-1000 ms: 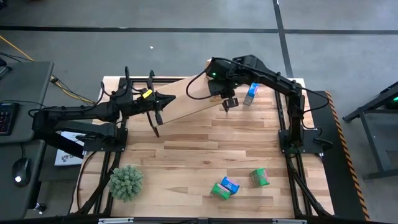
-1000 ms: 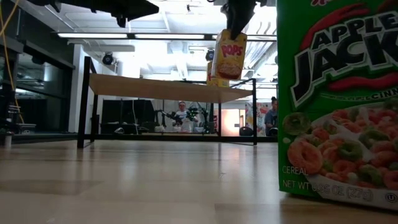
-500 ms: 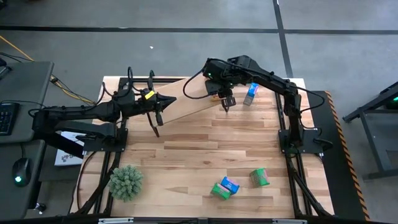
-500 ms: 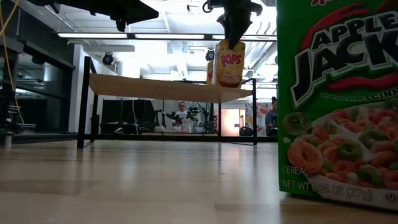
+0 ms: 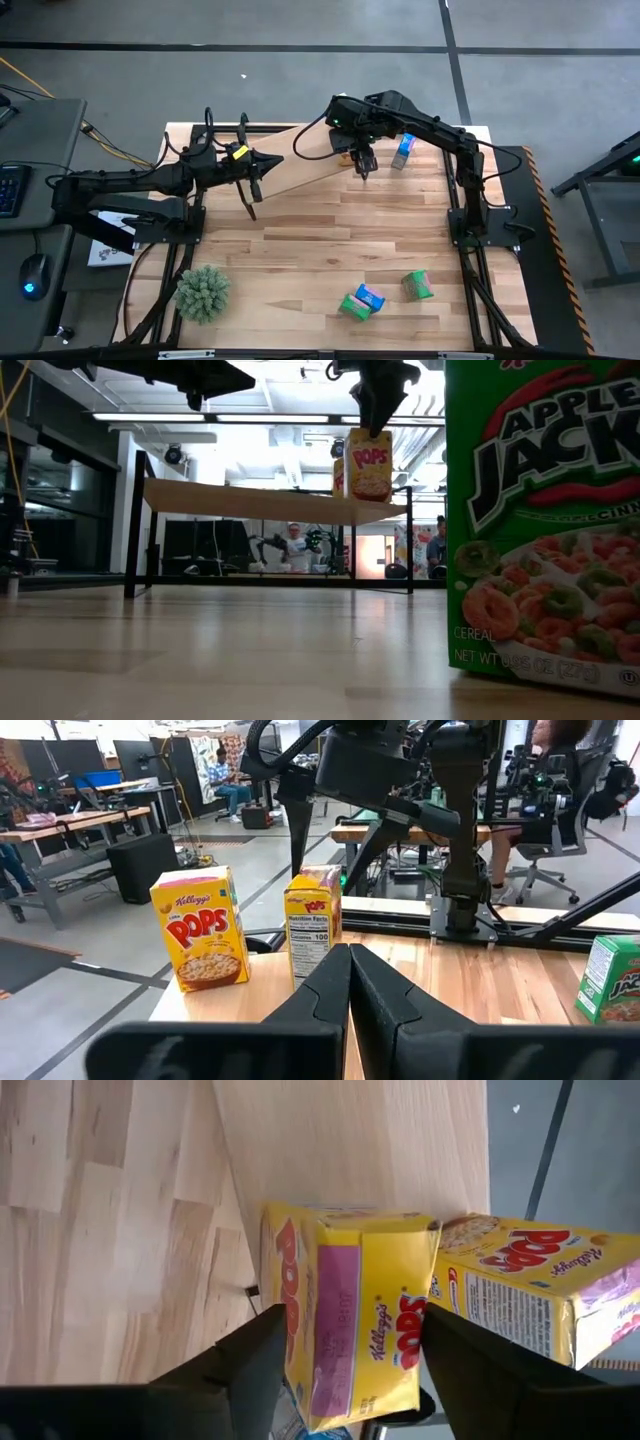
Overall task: Stack cereal on shelf
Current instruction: Put the yellow cereal box on the shelf aligned with the yellow cereal, then adjust the yellow cereal boxes on the shelf
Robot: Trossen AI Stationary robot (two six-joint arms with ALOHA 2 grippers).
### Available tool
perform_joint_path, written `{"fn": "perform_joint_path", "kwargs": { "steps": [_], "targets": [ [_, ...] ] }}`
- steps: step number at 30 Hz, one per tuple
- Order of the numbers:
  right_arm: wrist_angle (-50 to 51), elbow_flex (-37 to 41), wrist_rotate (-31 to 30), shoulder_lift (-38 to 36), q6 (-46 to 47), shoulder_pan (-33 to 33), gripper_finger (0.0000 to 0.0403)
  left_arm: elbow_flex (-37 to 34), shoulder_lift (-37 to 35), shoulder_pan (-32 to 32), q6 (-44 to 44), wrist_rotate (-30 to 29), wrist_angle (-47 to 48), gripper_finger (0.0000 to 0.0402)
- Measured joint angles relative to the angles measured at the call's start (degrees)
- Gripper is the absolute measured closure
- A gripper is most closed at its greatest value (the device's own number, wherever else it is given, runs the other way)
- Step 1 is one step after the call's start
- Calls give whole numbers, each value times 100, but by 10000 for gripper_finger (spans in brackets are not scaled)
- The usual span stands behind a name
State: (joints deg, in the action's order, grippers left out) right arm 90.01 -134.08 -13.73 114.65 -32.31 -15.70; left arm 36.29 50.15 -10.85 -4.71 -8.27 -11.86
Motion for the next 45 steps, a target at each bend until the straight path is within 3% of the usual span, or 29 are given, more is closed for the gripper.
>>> {"fn": "perform_joint_path", "kwargs": {
  "steps": [7,18,45],
  "targets": [
    [-2,0,-579,-2,-369,-4,178,0,0,0,0,-2,0,399],
    [-1,0,-748,-2,-573,0,178,0,0,0,0,-2,-1,399],
    [-10,-11,-496,-388,-265,132,178,0,0,0,-2,-4,4,398]
  ]
}}
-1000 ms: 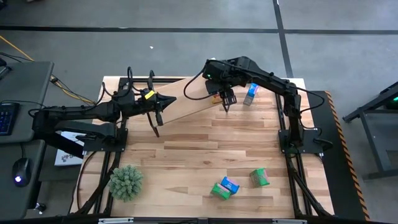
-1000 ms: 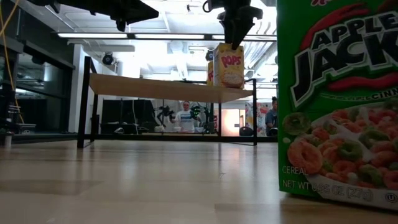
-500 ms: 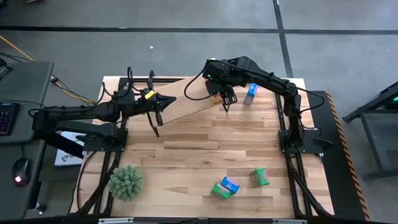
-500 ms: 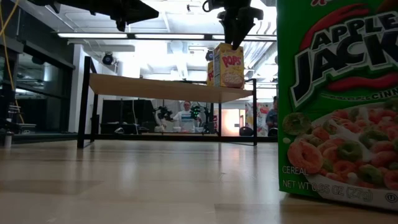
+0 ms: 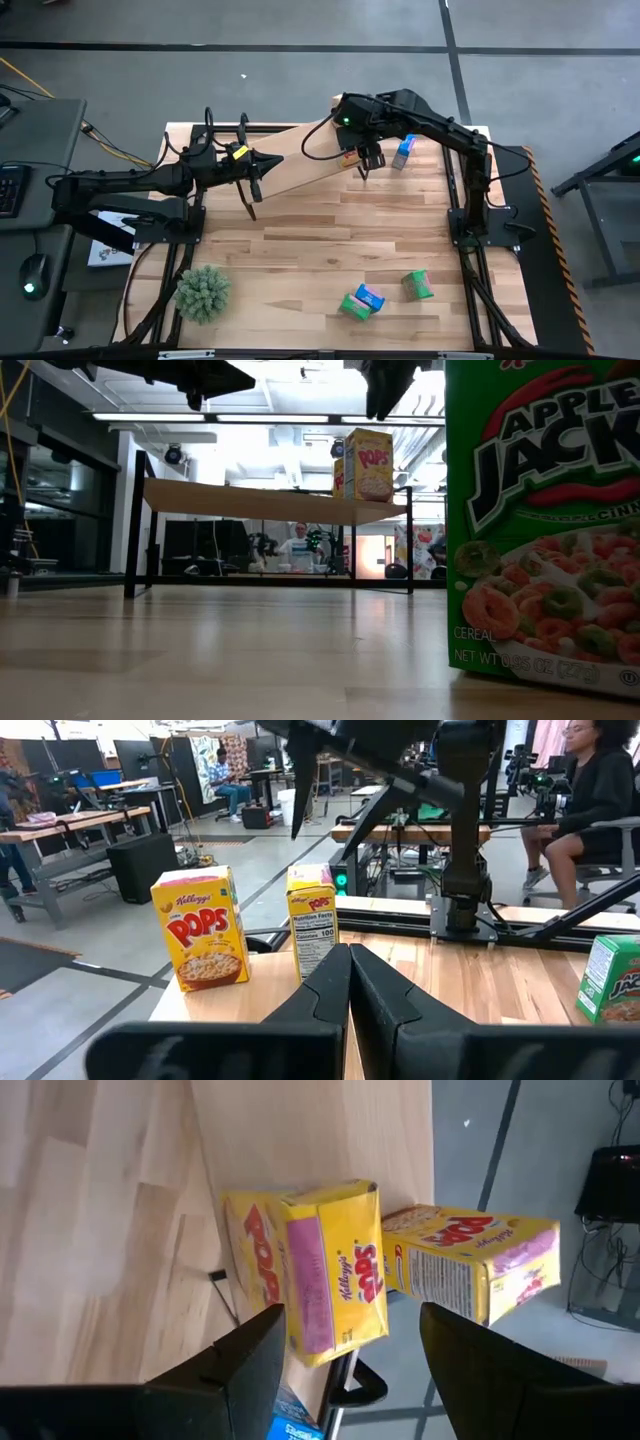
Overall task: Stack cereal on shelf
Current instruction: Adjust the yellow cereal boxes on the shelf
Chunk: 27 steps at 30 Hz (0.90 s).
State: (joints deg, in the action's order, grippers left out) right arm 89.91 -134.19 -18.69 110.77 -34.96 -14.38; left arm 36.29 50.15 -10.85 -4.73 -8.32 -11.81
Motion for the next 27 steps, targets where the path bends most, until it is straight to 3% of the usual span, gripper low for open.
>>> {"fn": "perform_joint_path", "kwargs": {
  "steps": [6,13,16,19,21,27],
  "targets": [
    [-401,-2,272,-195,402,6,178,0,0,0,2,0,-2,398],
    [-2043,-2,811,-240,1501,-455,178,0,0,0,13,2,4,399],
    [-2559,-2,517,-187,2617,-752,178,0,-2,0,11,7,53,398],
    [-2654,0,-250,-105,3908,-1080,178,0,-2,0,11,9,53,398],
    [-2519,2,-392,-63,4528,-1316,178,0,-2,0,11,11,50,398],
    [-2487,2,430,170,5152,-1724,178,0,-2,0,7,15,4,398]
  ]
}}
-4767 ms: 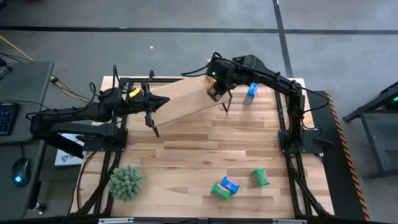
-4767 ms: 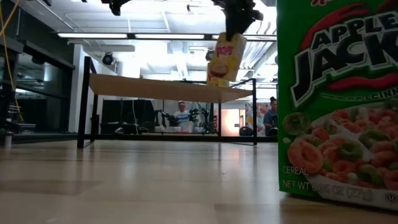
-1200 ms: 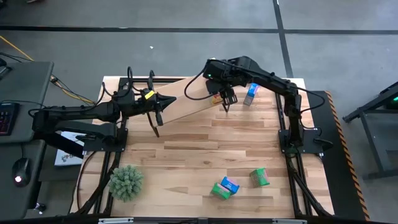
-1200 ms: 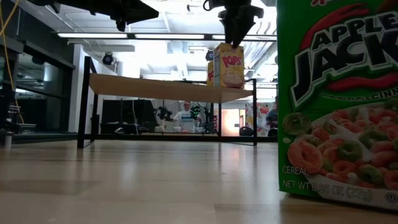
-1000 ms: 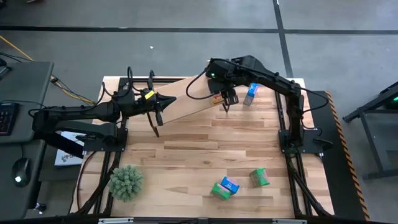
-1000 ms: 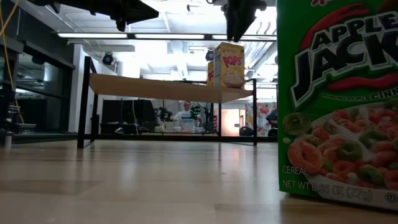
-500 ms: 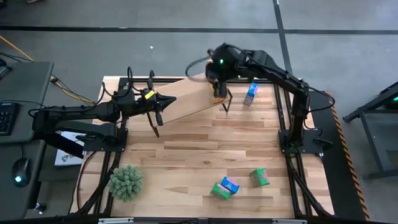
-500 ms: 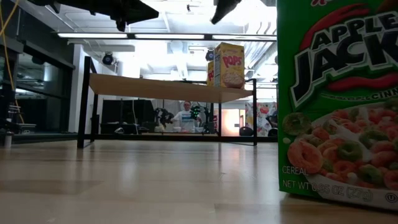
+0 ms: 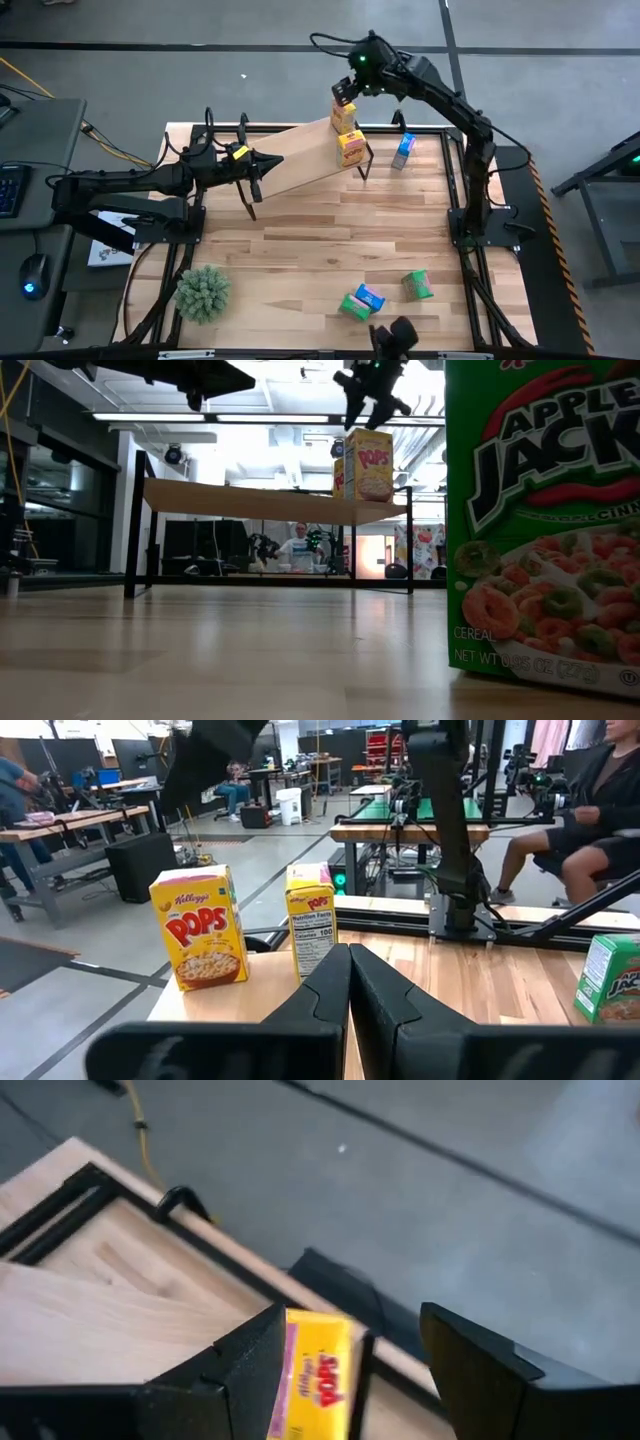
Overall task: Stack cereal on shelf
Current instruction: Adjust the yellow cereal boxes on the shelf
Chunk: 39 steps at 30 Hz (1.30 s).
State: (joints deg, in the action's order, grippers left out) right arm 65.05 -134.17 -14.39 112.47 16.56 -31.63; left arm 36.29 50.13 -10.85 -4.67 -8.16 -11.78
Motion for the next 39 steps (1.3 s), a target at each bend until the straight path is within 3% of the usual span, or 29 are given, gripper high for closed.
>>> {"fn": "perform_joint_path", "kwargs": {
  "steps": [8,15,21,39],
  "targets": [
    [32,0,29,452,-247,154,178,0,0,0,0,2,38,398],
    [264,0,-976,478,-245,350,178,0,0,0,-1,4,57,398],
    [377,2,-632,521,7,364,178,0,0,0,0,4,57,398],
    [644,2,-744,679,-1,411,178,0,0,0,-2,5,60,398]
  ]
}}
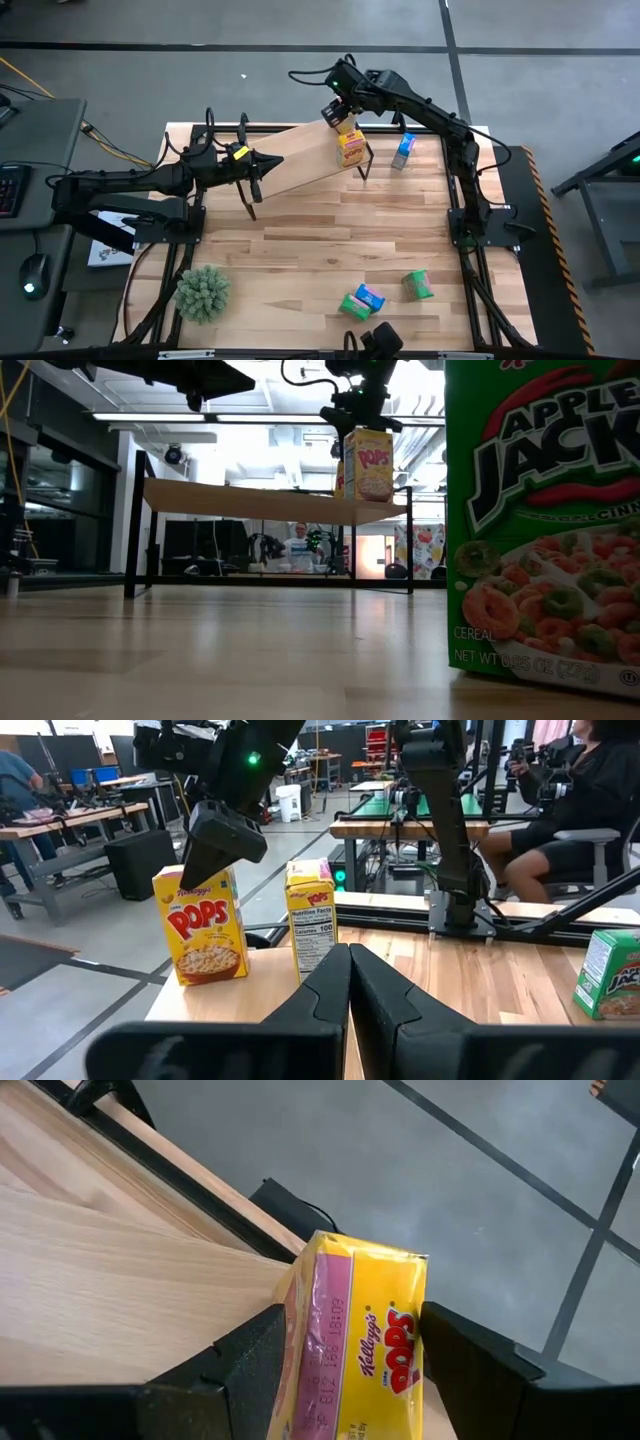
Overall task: Stack cereal on shelf
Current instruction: Adjust the yellow cereal boxes on the shelf
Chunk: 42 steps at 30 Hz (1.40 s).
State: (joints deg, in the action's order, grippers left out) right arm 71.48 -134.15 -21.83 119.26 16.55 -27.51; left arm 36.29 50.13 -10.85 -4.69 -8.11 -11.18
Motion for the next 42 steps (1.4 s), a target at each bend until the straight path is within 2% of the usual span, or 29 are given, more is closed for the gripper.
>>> {"fn": "perform_joint_path", "kwargs": {
  "steps": [8,13,19,24,33,42],
  "targets": [
    [-101,0,135,0,-70,24,178,0,0,0,-1,-1,0,398],
    [-120,-4,442,0,-768,47,178,0,0,0,-2,0,0,398],
    [-87,-4,351,0,-1511,57,178,0,0,0,-2,-1,-2,398],
    [-129,-4,366,2,-1235,57,178,0,0,0,-1,-1,-2,399],
    [-35,-2,352,2,-2740,57,203,0,0,0,-2,-1,-2,398],
    [-13,-2,383,4,-4633,66,230,0,0,0,-2,-1,-2,398]
  ]
}}
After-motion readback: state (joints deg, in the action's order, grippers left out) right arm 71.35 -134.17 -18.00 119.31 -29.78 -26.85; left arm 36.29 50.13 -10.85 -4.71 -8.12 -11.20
